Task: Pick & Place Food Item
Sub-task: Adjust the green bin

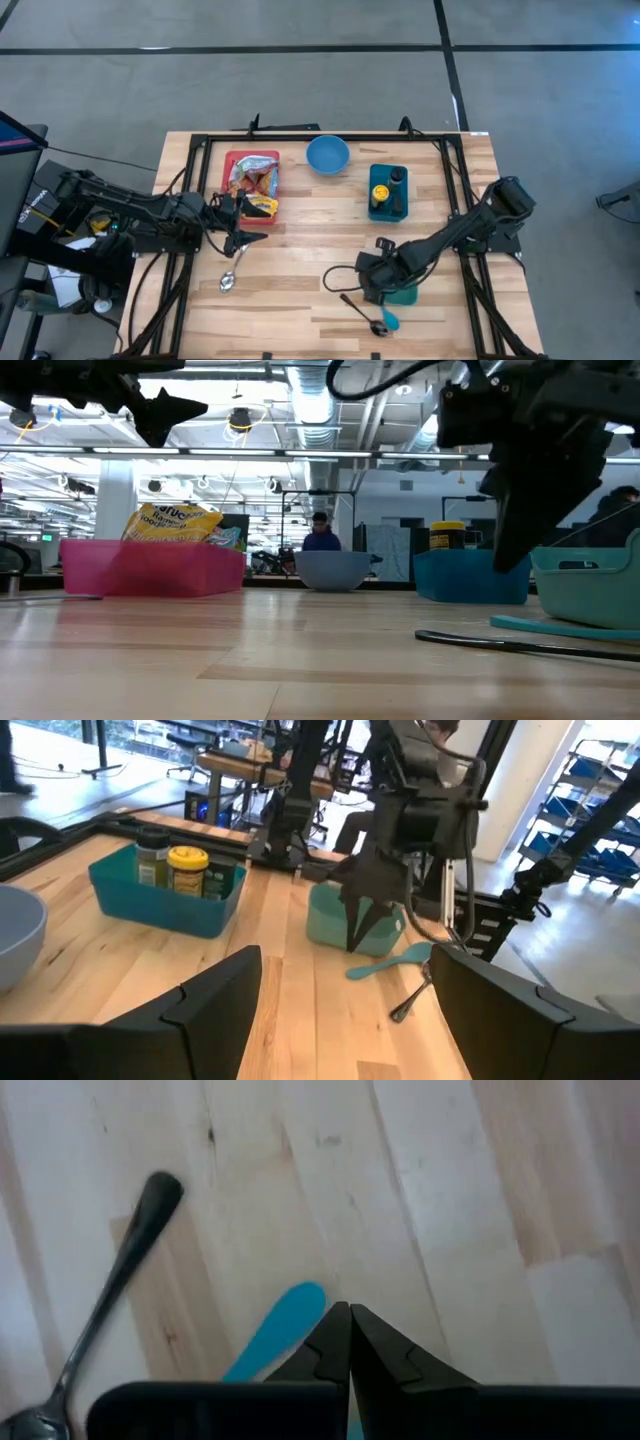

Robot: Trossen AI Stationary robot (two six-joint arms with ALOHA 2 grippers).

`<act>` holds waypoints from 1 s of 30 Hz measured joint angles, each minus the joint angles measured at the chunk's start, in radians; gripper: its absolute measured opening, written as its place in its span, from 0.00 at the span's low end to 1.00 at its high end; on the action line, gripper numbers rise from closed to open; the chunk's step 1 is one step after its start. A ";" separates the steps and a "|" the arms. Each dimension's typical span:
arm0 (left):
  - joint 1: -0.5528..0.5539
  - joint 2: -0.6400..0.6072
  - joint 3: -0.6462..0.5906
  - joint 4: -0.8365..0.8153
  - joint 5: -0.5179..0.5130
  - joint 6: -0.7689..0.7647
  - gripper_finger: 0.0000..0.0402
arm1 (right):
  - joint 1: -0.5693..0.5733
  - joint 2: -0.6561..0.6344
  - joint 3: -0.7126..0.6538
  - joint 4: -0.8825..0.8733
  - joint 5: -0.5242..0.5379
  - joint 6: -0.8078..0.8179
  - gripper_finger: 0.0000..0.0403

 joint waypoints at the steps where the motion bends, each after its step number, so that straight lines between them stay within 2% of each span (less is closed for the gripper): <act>1: 0.000 0.003 0.000 0.004 0.000 0.000 0.71 | 0.000 0.012 0.016 -0.018 -0.009 -0.001 0.00; 7: 0.000 0.006 0.000 0.006 0.000 0.000 0.71 | 0.001 0.053 0.083 -0.163 -0.044 0.022 0.00; 30: 0.000 0.007 0.000 0.006 0.000 0.000 0.71 | 0.021 0.049 0.084 -0.403 -0.141 0.165 0.00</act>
